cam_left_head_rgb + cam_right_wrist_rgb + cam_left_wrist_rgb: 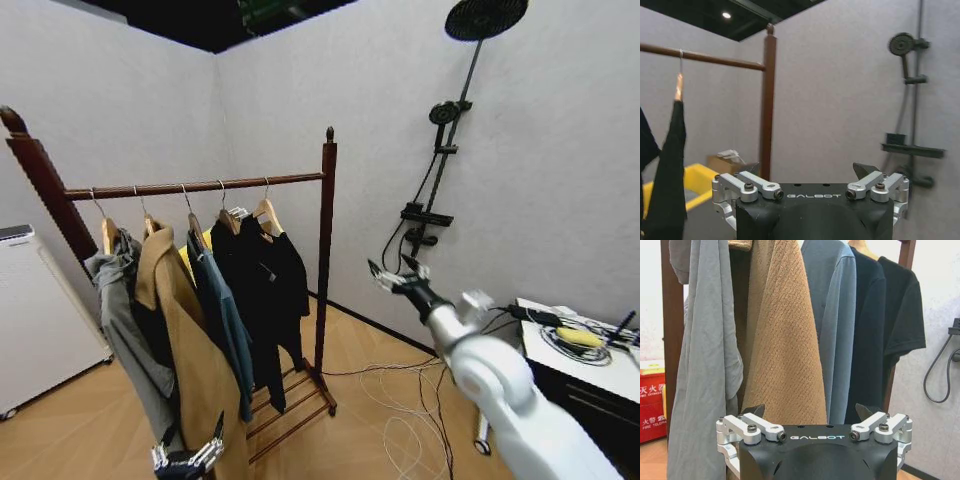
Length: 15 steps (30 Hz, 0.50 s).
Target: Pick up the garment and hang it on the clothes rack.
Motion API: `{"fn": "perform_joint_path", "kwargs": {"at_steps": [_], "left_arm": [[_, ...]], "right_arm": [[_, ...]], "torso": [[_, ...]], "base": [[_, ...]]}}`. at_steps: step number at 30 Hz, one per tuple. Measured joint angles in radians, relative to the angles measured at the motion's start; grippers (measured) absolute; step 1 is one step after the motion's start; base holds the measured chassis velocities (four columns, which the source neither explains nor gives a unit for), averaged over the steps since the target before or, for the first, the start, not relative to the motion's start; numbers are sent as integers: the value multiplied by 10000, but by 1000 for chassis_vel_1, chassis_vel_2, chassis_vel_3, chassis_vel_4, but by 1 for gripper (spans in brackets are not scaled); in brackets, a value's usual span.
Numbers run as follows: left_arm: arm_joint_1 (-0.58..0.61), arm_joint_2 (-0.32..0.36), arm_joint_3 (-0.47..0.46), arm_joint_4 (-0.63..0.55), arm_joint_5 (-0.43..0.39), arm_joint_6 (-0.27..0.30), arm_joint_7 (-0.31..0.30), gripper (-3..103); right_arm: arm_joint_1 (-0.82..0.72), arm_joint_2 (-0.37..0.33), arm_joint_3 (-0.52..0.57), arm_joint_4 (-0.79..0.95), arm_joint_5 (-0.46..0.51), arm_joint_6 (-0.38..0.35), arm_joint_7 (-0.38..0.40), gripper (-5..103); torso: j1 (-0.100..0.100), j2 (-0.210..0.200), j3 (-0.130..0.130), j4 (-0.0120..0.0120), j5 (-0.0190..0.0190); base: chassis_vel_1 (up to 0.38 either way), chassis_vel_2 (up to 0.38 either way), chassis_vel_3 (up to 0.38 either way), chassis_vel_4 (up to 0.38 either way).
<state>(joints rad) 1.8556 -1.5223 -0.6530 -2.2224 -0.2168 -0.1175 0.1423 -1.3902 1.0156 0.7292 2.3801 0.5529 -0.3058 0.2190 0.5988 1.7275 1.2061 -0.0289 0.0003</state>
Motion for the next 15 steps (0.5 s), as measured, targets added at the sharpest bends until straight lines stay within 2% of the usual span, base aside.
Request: {"fn": "perform_joint_path", "kwargs": {"at_steps": [1,2,3,5,6,8,9,11,15], "left_arm": [[0,0,1,0,0,0,1,100],[0,0,0,0,0,0,0,100],[0,0,0,0,0,0,0,100],[0,0,1,0,0,0,-1,100],[0,0,1,0,0,0,-1,100],[0,0,0,1,0,0,0,100],[0,0,0,1,0,0,0,100],[0,0,0,1,0,0,0,100],[0,0,1,1,0,0,0,100]], "right_arm": [[-754,367,276,205,-317,235,-65,100],[-1920,1067,611,459,-762,674,-210,100],[-1920,1067,611,459,-762,674,-210,100],[-3711,2207,821,599,-1375,1469,-433,100],[-3711,2207,821,599,-1375,1469,-433,100],[-4708,2772,892,552,-1749,2152,-500,100],[-4708,2772,892,552,-1749,2152,-500,100],[-5439,2956,849,505,-1828,2647,-518,100],[-5727,2981,569,550,-2009,2737,-541,100]], "torso": [[0,1,0,2,-2],[-1,1,-1,1,-6],[-1,1,-1,1,-6],[-2,2,0,-2,-4],[-2,2,0,-2,-4],[-2,2,0,-1,-7],[-2,2,0,-1,-7],[0,0,2,1,-6],[1,-1,3,2,-5]], "base": [[0,0,0,0],[0,0,0,0],[0,0,0,0],[0,0,0,0],[0,0,0,0],[0,0,0,0],[0,0,0,0],[0,0,0,0],[0,0,0,0]]}}
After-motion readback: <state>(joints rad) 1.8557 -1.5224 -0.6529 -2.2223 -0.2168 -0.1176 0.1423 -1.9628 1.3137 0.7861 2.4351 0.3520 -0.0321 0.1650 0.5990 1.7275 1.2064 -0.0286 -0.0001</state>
